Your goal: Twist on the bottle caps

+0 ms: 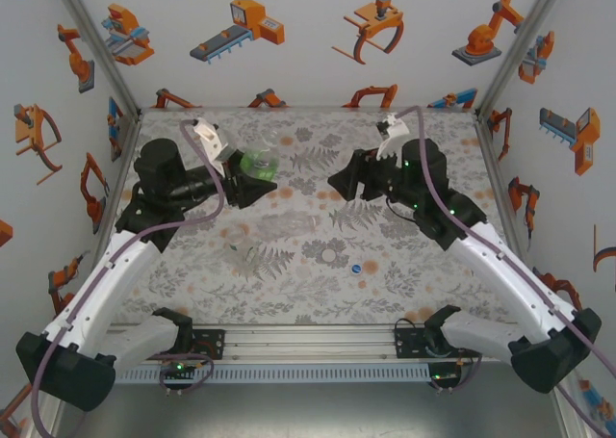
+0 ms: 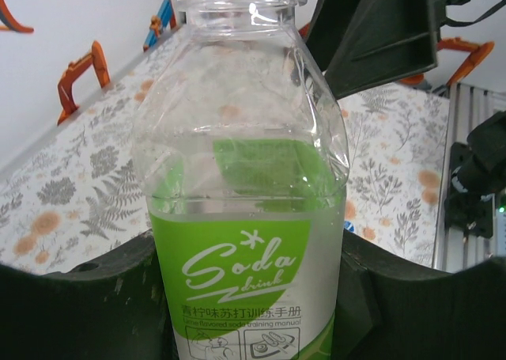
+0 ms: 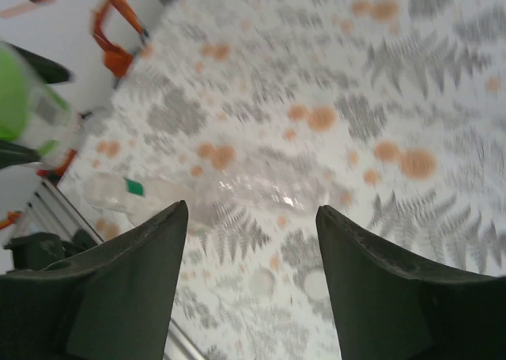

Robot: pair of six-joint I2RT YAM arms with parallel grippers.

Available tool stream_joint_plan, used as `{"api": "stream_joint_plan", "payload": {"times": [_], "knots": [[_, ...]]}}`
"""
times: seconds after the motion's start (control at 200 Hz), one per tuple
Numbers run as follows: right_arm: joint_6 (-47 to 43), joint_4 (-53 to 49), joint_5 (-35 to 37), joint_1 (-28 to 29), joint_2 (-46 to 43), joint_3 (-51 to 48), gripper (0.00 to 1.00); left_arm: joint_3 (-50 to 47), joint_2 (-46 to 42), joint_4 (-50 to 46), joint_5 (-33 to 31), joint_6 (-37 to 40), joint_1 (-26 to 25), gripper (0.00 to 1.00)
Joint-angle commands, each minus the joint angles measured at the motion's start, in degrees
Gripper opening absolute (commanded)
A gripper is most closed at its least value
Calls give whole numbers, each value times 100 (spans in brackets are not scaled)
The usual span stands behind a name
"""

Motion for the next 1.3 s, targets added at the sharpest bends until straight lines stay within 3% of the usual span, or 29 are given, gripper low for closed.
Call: {"api": "stream_joint_plan", "payload": {"times": [0.0, 0.335, 0.686, 1.297], "knots": [[394, -1156, 499, 98, 277, 356, 59, -107, -103, -44, 172, 374, 55, 0], [533, -2786, 1602, 608, 1339, 549, 57, -372, -338, 146, 367, 354, 65, 0], [1176, -2788, 1852, 999, 1731, 13, 55, -426, -541, 133, 435, 453, 68, 0], [1732, -2603, 2005, 1001, 1822, -824, 55, -399, -479, 192, 585, 327, 67, 0]]}}
